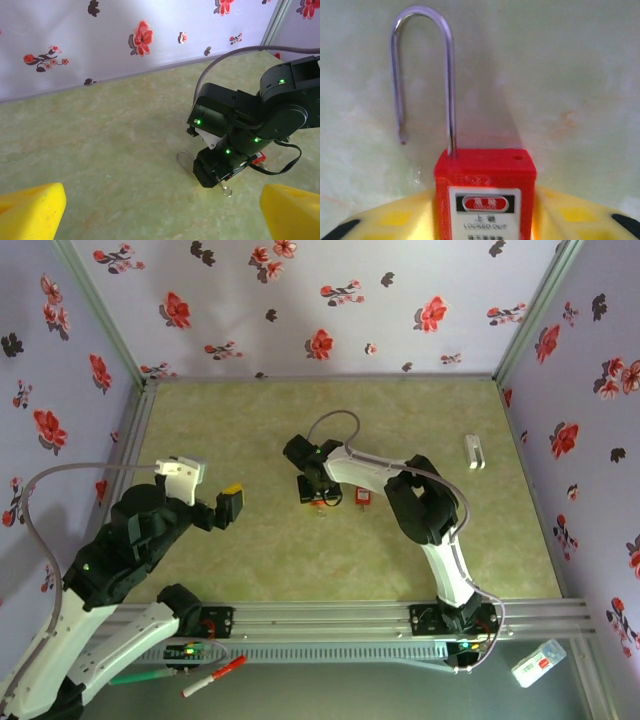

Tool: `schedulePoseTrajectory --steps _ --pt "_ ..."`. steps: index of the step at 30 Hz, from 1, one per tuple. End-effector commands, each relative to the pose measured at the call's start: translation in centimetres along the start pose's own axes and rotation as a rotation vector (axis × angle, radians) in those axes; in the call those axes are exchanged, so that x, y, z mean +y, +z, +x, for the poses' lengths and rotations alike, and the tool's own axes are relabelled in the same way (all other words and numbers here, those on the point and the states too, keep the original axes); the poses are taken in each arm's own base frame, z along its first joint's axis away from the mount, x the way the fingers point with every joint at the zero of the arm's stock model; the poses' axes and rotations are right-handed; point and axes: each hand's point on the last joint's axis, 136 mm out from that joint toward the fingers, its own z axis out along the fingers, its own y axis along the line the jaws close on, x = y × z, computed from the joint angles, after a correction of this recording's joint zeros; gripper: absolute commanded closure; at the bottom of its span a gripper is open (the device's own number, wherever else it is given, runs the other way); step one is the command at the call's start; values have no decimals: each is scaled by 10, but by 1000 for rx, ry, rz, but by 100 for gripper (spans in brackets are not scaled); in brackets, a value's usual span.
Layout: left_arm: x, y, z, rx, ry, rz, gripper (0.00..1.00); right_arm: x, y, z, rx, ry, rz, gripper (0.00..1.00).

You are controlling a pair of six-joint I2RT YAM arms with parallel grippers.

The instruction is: Unlock with the key

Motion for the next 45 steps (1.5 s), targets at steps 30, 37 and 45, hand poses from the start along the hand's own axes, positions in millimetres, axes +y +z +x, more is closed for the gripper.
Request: schedulePoseTrajectory --steps 30,37,45 --pt "187 110 121 -151 -79 -682 0 -329 -193 23 -1045 316 567 1" --pt "185 140 148 -180 34 -601 0 -343 -155 19 -1172 283 585 1" --pt "201 178 165 -59 3 -548 0 -347 -126 -12 -1224 248 511 1"
